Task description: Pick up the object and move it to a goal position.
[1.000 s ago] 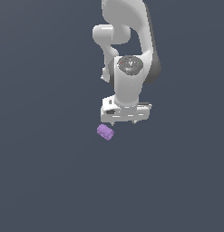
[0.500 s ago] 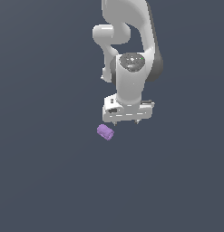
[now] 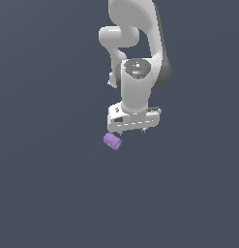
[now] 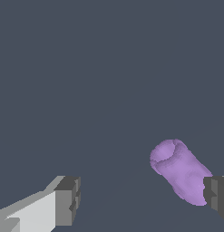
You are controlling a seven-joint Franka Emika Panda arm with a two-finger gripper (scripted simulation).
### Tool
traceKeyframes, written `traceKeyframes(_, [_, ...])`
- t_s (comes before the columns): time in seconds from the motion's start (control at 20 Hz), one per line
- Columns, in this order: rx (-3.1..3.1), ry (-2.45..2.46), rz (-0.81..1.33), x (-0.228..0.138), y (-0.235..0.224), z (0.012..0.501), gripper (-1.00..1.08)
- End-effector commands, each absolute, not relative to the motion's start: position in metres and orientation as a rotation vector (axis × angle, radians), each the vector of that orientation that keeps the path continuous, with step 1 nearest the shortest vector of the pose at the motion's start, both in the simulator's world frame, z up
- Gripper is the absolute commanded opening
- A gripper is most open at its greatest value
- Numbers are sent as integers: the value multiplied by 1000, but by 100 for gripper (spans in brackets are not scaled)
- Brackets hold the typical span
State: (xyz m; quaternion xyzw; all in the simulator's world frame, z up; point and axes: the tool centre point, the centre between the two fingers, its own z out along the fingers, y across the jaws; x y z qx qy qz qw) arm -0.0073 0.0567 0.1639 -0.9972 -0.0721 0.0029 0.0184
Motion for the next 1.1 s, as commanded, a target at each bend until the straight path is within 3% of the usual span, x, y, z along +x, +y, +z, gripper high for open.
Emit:
traceKeyframes(0.0, [-3095, -273, 8, -8, 52, 161, 100])
traceKeyframes(1.05, [-2977, -974, -1, -22, -5, 122, 100])
